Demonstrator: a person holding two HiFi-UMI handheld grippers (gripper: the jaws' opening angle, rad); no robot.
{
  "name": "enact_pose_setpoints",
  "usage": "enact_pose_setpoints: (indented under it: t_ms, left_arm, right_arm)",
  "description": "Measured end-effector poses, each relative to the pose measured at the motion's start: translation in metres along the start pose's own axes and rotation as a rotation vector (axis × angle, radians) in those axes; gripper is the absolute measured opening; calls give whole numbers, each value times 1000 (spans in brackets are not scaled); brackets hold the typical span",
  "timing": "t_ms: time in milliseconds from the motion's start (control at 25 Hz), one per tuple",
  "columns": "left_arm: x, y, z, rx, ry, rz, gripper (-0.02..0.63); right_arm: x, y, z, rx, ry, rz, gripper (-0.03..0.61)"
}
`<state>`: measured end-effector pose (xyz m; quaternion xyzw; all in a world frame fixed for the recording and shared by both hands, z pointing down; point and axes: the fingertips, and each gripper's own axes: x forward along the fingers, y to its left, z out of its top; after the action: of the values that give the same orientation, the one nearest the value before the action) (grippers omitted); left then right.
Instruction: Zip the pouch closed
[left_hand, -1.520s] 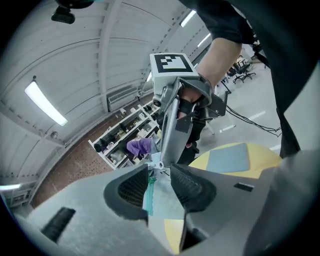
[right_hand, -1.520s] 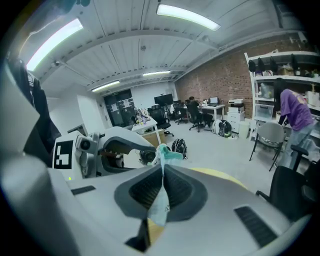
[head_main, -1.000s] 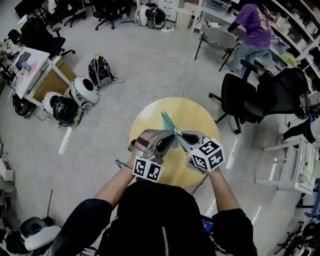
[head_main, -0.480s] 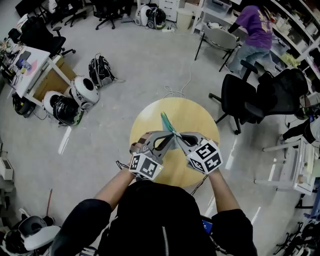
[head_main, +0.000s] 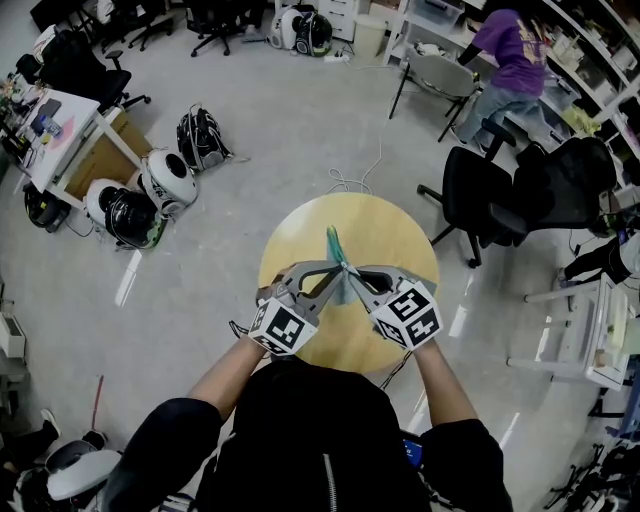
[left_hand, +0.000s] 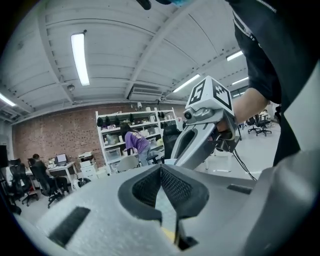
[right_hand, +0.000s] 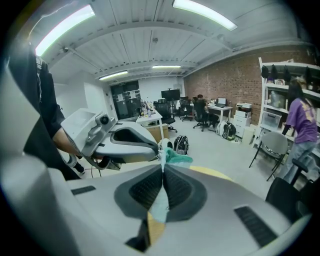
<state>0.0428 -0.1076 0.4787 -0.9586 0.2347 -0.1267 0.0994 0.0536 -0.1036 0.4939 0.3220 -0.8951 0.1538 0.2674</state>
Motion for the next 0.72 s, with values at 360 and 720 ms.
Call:
enact_pose_setpoints:
  t_ms: [360, 720]
  left_arm:
    - [-1, 7, -5, -70, 8, 22, 6]
    - [0, 11, -9, -95, 14, 38, 5]
  right_arm:
    - [3, 3, 2, -13, 0, 1, 9]
    - [6, 2, 2, -3, -2, 1, 8]
